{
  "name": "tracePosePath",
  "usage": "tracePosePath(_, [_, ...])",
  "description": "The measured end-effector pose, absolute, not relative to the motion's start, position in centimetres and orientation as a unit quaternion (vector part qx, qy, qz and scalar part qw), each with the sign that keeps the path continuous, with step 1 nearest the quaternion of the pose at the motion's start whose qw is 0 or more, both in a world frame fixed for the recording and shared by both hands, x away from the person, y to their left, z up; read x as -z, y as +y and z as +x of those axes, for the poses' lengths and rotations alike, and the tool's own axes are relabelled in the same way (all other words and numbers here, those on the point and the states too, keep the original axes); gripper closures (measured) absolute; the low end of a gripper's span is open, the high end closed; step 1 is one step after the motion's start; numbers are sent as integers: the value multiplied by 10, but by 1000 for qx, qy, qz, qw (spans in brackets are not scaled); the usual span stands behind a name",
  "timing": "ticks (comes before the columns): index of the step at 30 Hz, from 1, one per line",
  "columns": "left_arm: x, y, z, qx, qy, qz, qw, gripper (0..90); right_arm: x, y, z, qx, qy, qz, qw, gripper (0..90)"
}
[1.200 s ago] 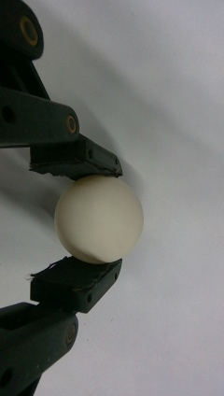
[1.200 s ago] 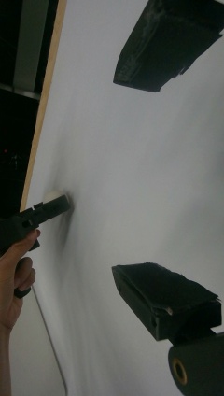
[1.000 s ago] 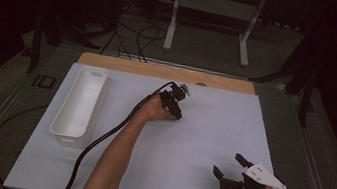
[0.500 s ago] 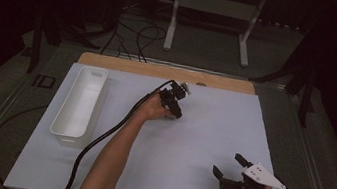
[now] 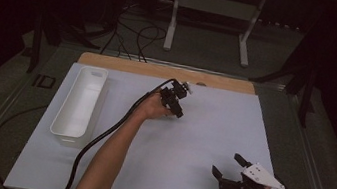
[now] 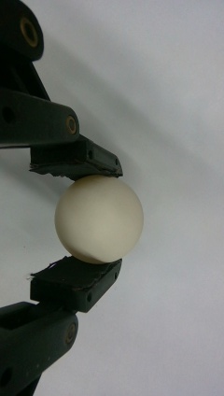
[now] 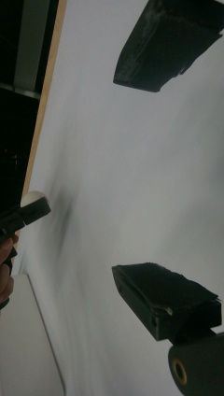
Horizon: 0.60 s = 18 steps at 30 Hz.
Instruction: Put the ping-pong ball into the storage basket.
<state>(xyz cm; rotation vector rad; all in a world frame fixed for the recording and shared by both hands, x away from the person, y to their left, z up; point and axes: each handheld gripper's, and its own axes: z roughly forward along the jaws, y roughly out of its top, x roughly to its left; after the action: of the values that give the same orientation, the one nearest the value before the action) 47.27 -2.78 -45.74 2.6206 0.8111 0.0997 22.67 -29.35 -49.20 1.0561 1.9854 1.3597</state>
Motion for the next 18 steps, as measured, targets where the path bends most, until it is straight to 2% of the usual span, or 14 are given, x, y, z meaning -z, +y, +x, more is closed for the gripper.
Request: tracePosePath(18, [436, -26, 467, -62, 288, 932, 211, 512, 495, -291, 228, -501, 724, 393, 264, 77])
